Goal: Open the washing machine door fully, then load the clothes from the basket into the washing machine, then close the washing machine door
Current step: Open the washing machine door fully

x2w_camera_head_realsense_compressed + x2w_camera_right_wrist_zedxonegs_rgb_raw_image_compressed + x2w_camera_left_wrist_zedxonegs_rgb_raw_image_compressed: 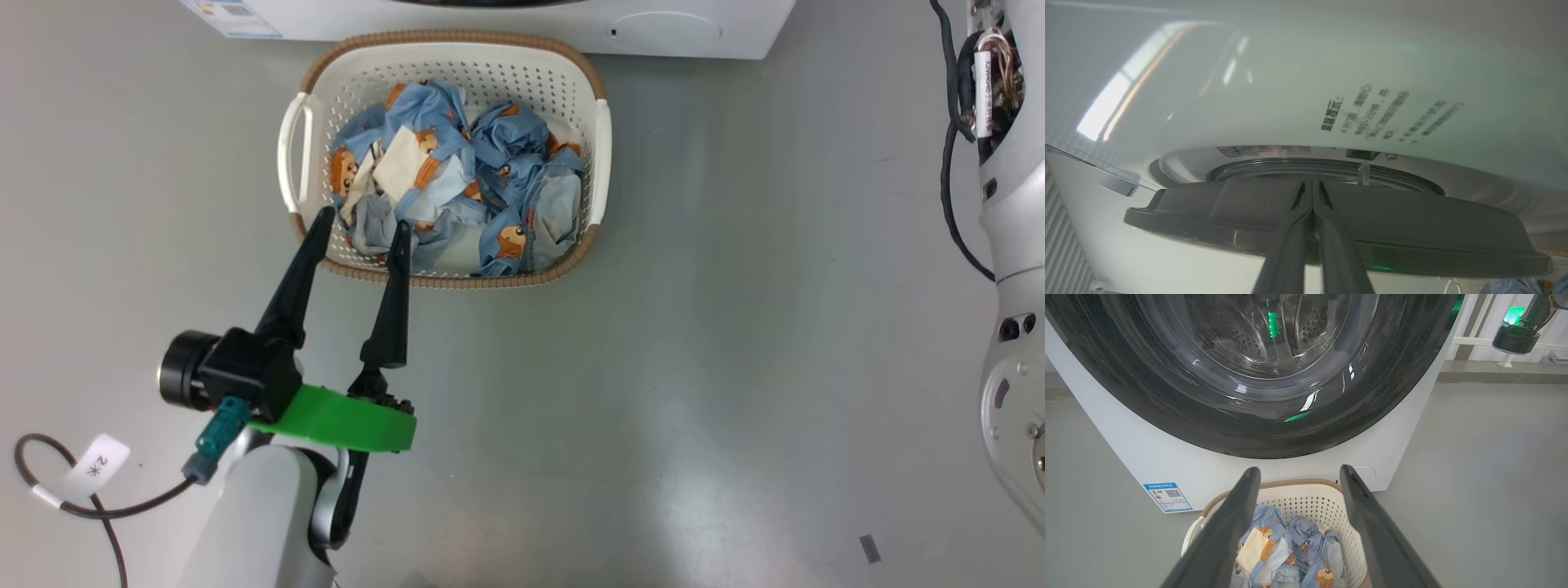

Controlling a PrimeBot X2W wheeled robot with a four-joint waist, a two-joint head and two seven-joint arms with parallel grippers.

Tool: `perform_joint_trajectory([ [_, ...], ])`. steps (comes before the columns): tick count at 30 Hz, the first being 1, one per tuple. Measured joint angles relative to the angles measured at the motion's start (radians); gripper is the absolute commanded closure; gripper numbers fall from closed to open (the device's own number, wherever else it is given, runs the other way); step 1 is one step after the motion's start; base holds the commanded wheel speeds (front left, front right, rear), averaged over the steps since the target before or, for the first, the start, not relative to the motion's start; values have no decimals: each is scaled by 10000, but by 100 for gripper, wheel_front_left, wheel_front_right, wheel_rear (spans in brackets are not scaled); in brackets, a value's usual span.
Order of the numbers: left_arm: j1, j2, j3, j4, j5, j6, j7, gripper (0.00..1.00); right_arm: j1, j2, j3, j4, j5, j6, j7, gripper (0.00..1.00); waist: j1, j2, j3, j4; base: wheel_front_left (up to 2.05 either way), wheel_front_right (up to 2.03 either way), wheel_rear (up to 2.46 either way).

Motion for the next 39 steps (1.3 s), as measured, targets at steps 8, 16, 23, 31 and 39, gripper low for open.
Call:
perform_joint_trajectory([
  [8, -143, -4, -161, 21, -157, 58, -6, 0, -482, -186, 142, 823, -449, 0, 25, 100, 0, 0, 84, 324, 0, 0, 0],
  [16, -144, -8, -188, 21, -171, 138, -6, 0, -616, -328, 226, 1112, -556, 0, 332, 100, 0, 0, 60, 423, 0, 0, 0],
  [23, -143, -10, -224, 21, -232, 221, -6, 0, -531, -424, 280, 1047, -560, 0, 957, 100, 0, 0, -19, 420, 0, 0, 0],
  [31, -140, -12, -236, 69, -263, 224, -8, 0, 237, -408, 380, 360, -520, 0, 1745, 100, 0, 0, -171, 397, 0, 0, 0],
  [39, -119, -10, -232, 96, -263, 305, -8, 0, 1583, -211, 428, -851, -376, 0, 2439, 100, 0, 0, -458, 352, 0, 0, 0],
])
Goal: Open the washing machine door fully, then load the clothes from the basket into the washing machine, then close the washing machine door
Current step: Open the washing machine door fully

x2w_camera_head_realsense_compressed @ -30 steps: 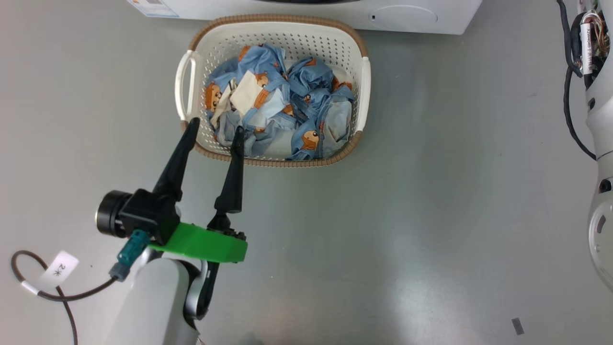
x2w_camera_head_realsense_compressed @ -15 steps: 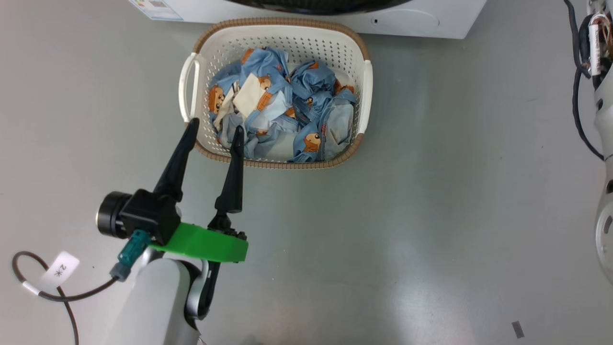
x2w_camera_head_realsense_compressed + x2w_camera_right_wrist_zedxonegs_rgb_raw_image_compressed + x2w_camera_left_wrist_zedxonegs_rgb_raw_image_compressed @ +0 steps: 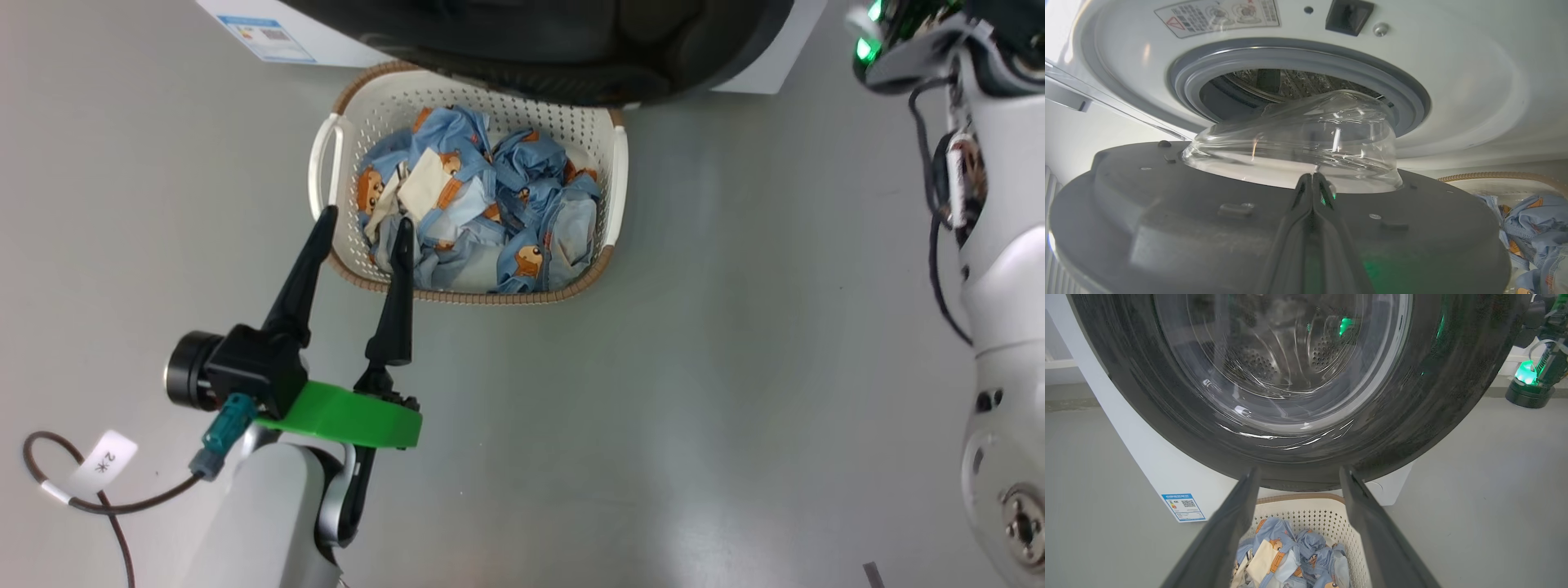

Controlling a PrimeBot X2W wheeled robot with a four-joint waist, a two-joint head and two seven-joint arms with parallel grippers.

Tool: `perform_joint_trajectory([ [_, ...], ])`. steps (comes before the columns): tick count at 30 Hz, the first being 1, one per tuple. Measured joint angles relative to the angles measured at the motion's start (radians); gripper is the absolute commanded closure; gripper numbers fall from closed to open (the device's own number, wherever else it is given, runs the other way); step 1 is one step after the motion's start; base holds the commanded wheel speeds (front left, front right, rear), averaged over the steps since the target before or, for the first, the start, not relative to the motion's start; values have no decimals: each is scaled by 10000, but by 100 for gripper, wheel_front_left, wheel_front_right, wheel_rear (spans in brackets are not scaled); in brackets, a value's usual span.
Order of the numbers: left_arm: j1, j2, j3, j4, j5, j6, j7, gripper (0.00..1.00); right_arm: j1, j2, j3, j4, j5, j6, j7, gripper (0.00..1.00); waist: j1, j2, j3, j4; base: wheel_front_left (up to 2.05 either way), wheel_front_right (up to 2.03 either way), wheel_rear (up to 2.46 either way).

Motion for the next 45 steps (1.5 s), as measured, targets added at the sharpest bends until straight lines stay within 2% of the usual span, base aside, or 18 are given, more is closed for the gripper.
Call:
perform_joint_trajectory([
  [8, 409, 2, 31, 128, 6, 6, 2, 0, 1572, 418, 27, -1292, 61, 0, 188, 100, 0, 0, -498, -93, 0, 0, 0],
  [17, 845, 8, 171, 349, 38, -6, 2, 0, 3194, 604, 291, -2303, 280, 0, -546, 100, 0, 0, -1165, -231, 0, 0, 0],
  [25, 1267, 12, 374, 581, 205, -109, 2, 0, 4444, 658, 2046, -2681, 1728, -4, -1279, 100, 0, 0, -1855, -374, 0, 0, 0],
  [37, 1911, 19, 443, 880, 324, -349, 2, 0, 5619, 633, 3962, -2867, 3189, -4, -2443, 100, 1, 0, -2991, -433, 0, 0, 0],
  [45, 2221, 23, 376, 999, 322, -360, 2, 0, 6111, 581, 5265, -2821, 4169, -17, -3058, 100, 0, 0, -3596, -283, 0, 0, 0],
])
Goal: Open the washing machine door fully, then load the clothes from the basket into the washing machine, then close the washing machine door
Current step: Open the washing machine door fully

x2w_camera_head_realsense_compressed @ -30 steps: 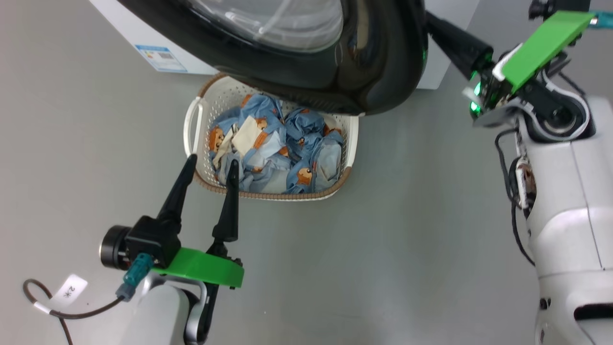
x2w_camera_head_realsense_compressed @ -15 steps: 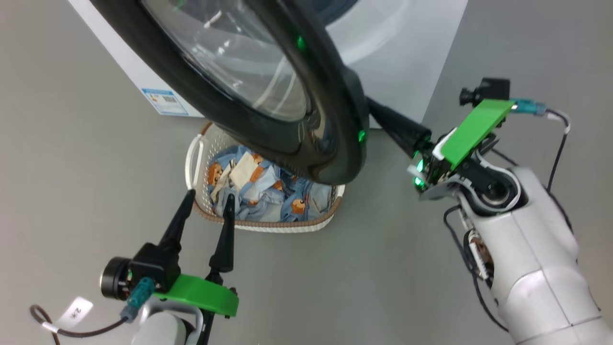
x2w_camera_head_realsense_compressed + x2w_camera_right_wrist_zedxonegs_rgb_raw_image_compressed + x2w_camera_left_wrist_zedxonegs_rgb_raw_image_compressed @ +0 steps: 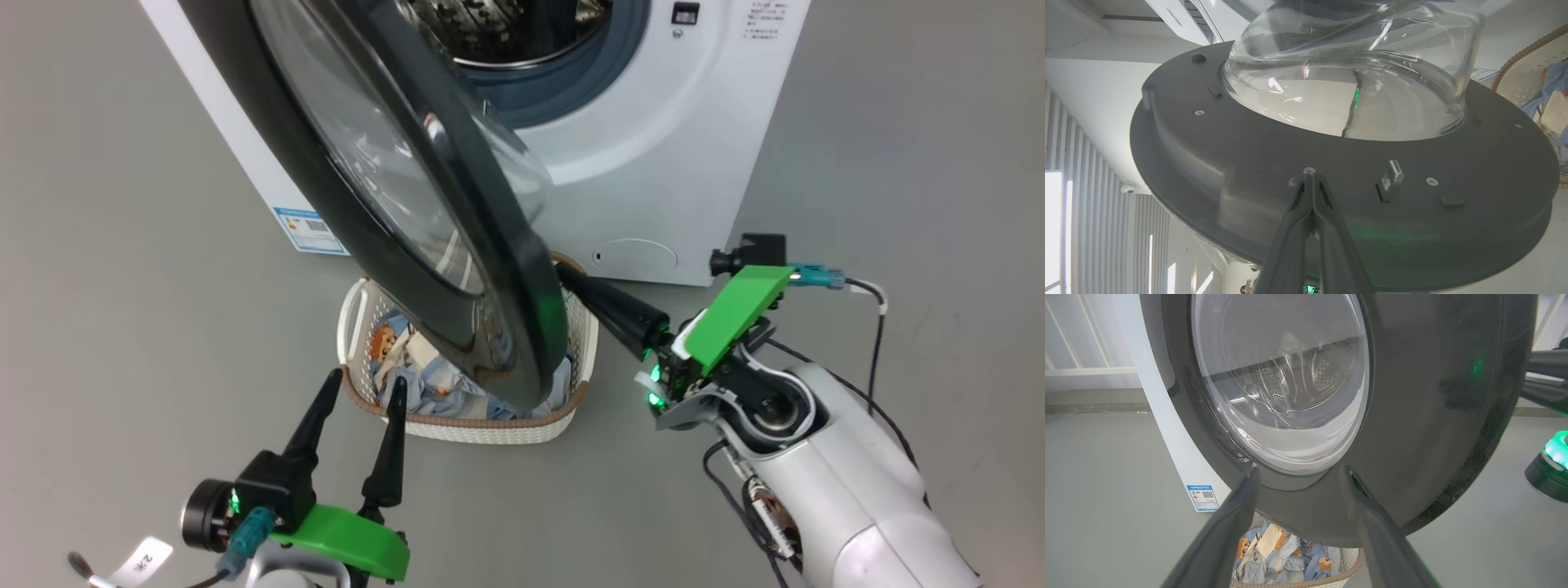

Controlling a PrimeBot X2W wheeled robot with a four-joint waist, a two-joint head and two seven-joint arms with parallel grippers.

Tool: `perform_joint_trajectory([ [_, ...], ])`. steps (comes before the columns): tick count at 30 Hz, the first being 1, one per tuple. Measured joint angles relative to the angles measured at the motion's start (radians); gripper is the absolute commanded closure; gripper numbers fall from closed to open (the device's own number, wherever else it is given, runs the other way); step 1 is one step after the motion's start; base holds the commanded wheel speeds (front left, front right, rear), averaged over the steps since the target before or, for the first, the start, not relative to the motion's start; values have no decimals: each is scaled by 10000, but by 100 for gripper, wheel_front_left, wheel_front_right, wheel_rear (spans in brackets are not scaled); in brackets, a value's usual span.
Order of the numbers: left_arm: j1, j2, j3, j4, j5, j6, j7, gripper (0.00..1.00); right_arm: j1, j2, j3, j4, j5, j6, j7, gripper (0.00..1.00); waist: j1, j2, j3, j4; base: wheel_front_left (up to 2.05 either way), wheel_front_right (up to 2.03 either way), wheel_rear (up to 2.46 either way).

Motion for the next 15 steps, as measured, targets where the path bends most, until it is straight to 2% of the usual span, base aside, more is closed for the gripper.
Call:
perform_joint_trajectory([
  [7, 199, 6, -36, 88, 0, 0, 0, 0, 94, 71, 959, -42, 546, 0, -403, 100, 0, 0, -351, 187, 0, 0, 0],
  [15, 229, 12, -25, 119, 0, -2, 0, 0, 105, 81, 1586, -46, 861, 0, -803, 100, 0, -1, -503, 204, 0, 0, 0],
])
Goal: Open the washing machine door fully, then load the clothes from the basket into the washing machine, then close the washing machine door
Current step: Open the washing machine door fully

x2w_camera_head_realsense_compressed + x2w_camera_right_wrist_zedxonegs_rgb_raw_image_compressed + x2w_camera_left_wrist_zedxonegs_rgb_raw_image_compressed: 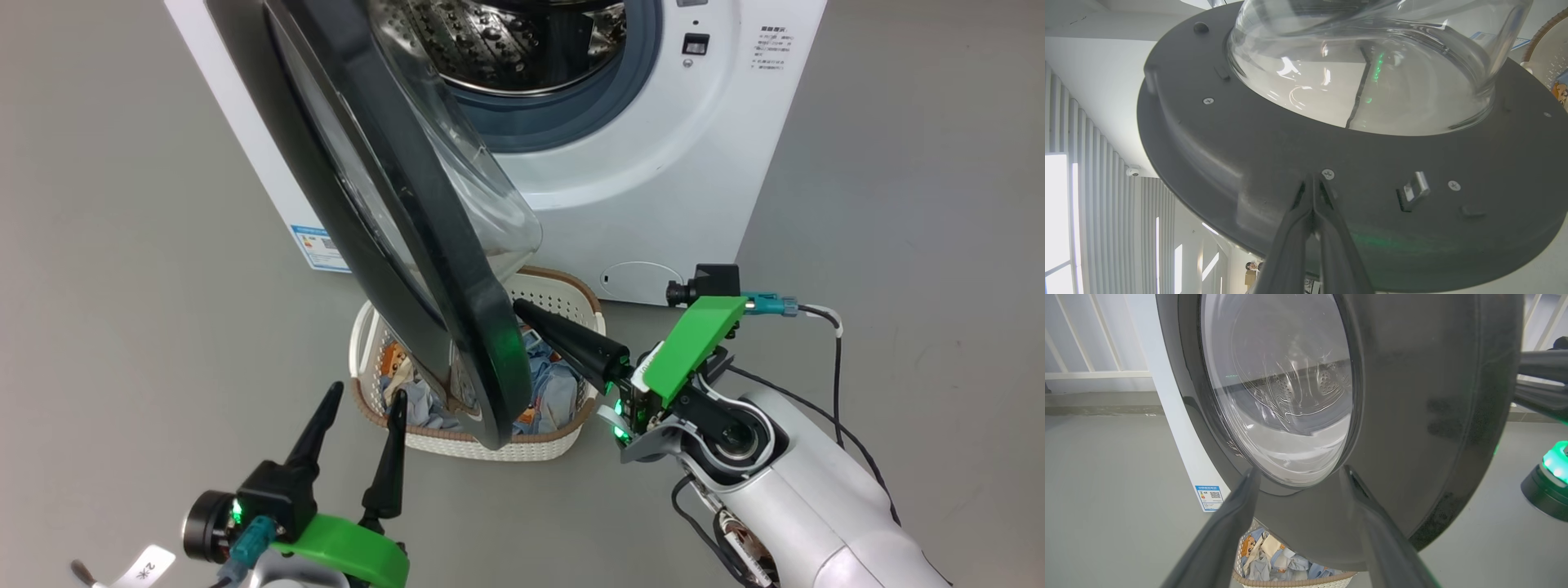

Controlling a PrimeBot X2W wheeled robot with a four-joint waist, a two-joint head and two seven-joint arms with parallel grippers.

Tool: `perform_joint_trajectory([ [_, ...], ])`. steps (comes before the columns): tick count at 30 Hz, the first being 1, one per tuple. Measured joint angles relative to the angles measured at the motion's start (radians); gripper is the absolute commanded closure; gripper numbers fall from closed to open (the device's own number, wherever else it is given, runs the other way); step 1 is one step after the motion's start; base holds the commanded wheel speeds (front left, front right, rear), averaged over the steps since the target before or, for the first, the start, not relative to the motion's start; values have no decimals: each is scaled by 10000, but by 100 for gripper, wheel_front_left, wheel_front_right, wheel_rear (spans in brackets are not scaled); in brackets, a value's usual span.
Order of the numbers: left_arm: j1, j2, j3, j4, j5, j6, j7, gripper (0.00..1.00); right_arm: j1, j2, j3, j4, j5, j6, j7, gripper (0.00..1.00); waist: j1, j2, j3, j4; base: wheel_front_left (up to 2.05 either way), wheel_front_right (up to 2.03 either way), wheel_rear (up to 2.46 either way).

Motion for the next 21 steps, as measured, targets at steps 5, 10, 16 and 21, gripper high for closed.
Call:
perform_joint_trajectory([
  [5, 0, 0, 35, 2, 0, 0, 0, 0, -1, -36, 61, -33, 221, 0, -355, 100, 0, 0, 26, -56, 0, 0, 0],
  [10, 0, 0, 56, 33, -2, 0, 0, 0, 41, -376, -232, -625, 259, 0, -926, 100, 0, 0, -6, -122, 0, 0, 0],
  [16, 2, 4, 63, 58, -4, 2, 0, 0, 588, -986, -665, -1538, 194, 0, -1636, 100, 0, 0, -46, -225, 0, 0, 0],
  [21, 4, 4, 100, 115, -2, 2, 0, 0, 1478, -1662, -1076, -2566, -382, 0, -2487, 100, 0, 0, -138, -351, 0, 0, 0],
])
